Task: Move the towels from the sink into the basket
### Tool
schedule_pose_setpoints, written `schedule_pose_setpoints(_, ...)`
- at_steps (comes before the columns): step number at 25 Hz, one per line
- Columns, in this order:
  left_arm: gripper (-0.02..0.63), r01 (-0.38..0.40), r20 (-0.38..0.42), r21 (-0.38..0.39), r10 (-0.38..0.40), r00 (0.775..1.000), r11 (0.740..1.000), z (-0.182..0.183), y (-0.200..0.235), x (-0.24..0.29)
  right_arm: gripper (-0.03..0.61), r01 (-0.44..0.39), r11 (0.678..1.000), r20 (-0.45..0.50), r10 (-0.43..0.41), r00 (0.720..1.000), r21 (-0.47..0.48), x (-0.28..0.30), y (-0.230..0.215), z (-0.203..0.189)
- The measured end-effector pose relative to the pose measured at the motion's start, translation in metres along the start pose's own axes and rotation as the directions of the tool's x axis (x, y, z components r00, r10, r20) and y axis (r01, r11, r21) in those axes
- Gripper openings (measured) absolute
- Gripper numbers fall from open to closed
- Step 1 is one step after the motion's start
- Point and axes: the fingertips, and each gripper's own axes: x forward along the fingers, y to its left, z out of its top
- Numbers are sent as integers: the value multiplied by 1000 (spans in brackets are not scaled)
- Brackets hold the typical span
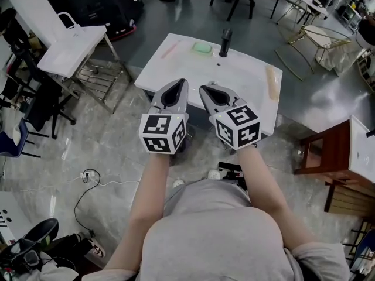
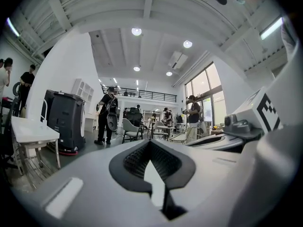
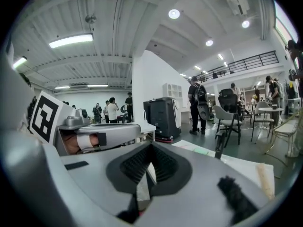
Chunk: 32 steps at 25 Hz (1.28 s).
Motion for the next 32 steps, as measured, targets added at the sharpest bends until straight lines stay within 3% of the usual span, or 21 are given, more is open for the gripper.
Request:
schedule_pose_setpoints(14,6,56,38,26,-57,998,998,17,-23,13,17,59,998,64,-59,996,1,-22,-16,18)
schedule_pose_setpoints(32,6,79,41,26,-80,996,997,18,-17,22,17,77,997,83,-79,993,22,-16,-26,23)
